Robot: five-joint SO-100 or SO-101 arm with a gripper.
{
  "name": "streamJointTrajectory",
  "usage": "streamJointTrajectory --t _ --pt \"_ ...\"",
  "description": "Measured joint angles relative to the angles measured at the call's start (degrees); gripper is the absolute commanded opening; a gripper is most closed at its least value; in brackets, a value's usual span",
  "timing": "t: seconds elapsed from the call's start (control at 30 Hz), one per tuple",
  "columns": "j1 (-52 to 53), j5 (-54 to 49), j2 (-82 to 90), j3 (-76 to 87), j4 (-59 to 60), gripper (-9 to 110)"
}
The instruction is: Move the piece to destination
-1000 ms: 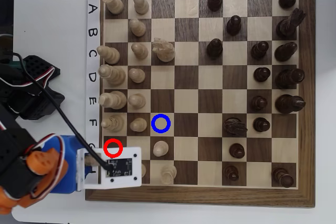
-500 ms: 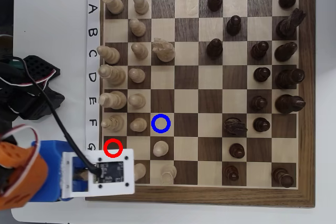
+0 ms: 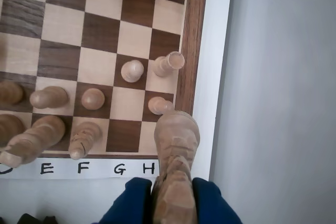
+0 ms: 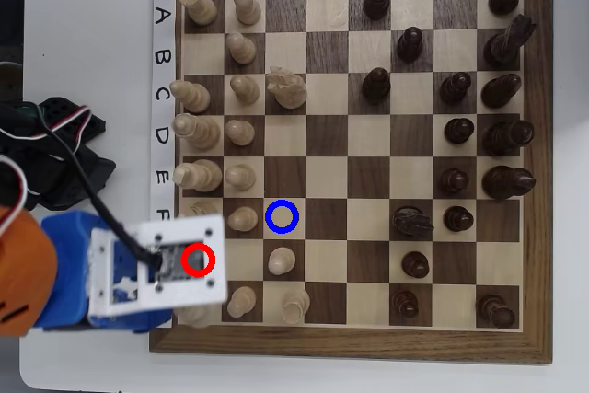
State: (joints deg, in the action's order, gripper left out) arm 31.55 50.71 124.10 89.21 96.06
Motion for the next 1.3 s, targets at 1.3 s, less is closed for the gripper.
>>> streamJointTrajectory --t 1.3 --pt "-21.1 26.7 -15.8 8.3 -11.0 4"
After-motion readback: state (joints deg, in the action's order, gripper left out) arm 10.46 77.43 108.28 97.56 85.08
